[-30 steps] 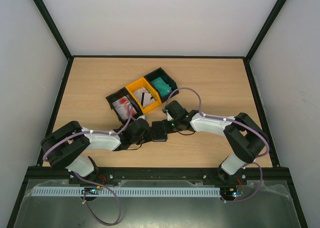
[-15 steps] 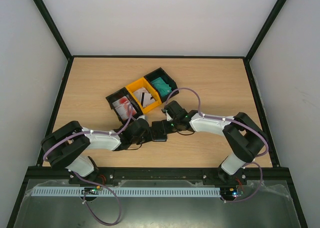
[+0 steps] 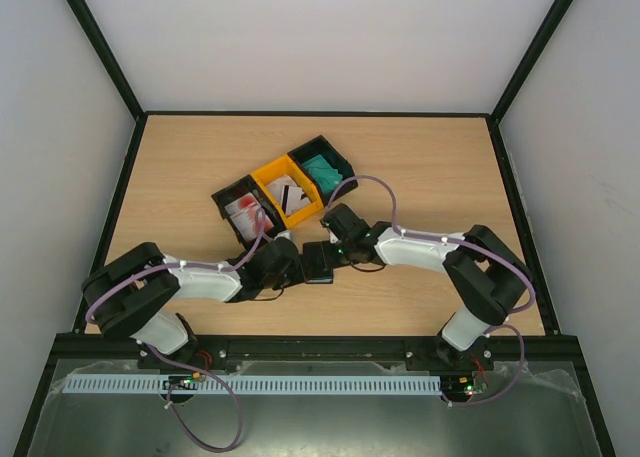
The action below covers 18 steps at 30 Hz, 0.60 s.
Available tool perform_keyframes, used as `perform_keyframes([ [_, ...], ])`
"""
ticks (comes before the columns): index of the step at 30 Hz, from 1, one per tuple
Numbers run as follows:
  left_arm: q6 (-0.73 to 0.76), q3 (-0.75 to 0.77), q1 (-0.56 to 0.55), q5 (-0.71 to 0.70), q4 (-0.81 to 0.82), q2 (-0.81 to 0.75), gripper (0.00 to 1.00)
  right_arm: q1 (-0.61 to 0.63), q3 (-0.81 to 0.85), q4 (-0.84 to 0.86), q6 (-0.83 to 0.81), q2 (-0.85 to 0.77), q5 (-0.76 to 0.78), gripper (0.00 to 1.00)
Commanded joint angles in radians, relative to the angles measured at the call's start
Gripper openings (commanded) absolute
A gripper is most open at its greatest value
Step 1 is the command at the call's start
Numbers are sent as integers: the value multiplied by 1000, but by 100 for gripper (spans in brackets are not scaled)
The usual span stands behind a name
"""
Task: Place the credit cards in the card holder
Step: Close the card holder at the center of the board, then reset both arms
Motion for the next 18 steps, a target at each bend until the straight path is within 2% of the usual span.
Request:
perform_keyframes([
  [1,18,-11,-7,-7,-172,-12,36,8,7,-154,21,-23,92,7],
  [6,68,53,-5,-70,-304,-139,41,5,85,-130,65,-175,167,21],
  [13,94,84,-5,-196,-475,-425,64,-1,80,-268,121,-448,453,37],
  [18,144,153,-4,-317,-664,-647,88,-1,62,-384,114,-721,632,62],
])
